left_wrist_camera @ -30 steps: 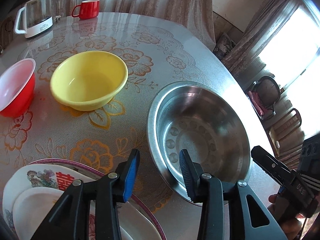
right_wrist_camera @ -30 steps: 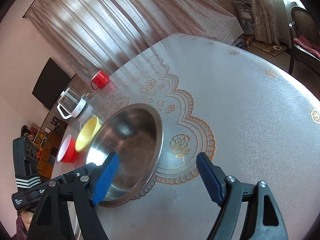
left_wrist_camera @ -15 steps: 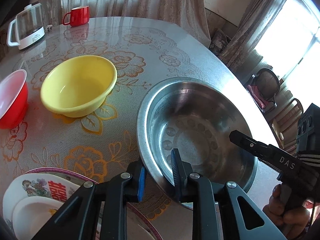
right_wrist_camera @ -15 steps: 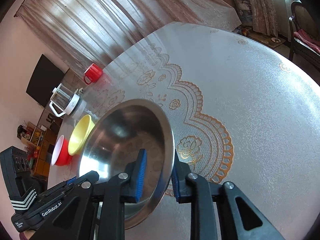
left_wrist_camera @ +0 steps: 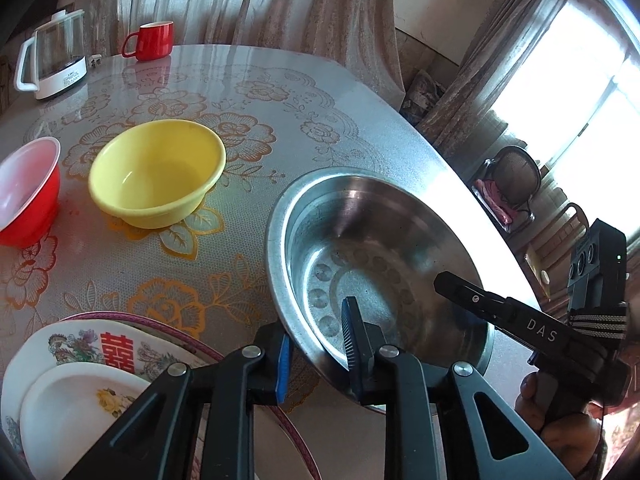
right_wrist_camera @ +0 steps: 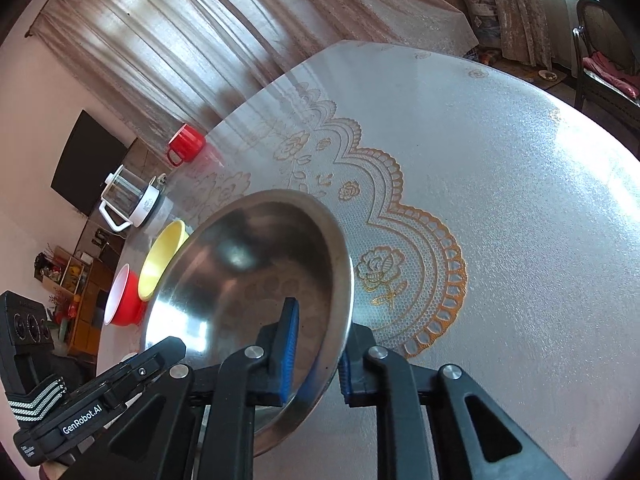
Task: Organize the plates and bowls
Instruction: 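Lift the steel bowl and carry it over the plate stack with both grippers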
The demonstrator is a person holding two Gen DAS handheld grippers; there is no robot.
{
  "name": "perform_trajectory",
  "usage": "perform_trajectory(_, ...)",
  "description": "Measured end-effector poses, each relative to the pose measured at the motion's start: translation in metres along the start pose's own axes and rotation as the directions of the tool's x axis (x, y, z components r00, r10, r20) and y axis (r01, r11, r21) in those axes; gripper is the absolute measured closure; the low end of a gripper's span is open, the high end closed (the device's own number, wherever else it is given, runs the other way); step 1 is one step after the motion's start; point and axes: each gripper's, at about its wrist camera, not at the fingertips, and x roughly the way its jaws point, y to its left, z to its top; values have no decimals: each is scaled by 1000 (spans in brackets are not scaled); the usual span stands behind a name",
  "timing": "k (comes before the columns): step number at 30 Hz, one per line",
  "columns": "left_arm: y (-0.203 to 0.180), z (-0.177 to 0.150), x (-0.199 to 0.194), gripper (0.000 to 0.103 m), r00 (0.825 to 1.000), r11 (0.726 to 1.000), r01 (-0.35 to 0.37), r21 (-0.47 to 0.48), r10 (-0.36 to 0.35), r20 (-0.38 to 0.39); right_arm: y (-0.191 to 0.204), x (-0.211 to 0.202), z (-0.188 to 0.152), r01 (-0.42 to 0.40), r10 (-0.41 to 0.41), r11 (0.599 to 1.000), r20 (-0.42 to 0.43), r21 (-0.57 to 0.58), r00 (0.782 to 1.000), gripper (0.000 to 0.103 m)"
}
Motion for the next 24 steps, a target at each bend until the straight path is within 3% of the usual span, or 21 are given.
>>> perform_trajectory(14, 5, -16, -52, 79, 995, 999, 34, 13, -35, 90, 27, -44, -20, -18, 23, 998, 81, -67, 996, 87)
perform_trajectory(24, 56, -32, -117, 80, 984, 996, 46, -75, -32, 172, 85, -60, -36, -141, 152, 976, 56, -166, 987, 87)
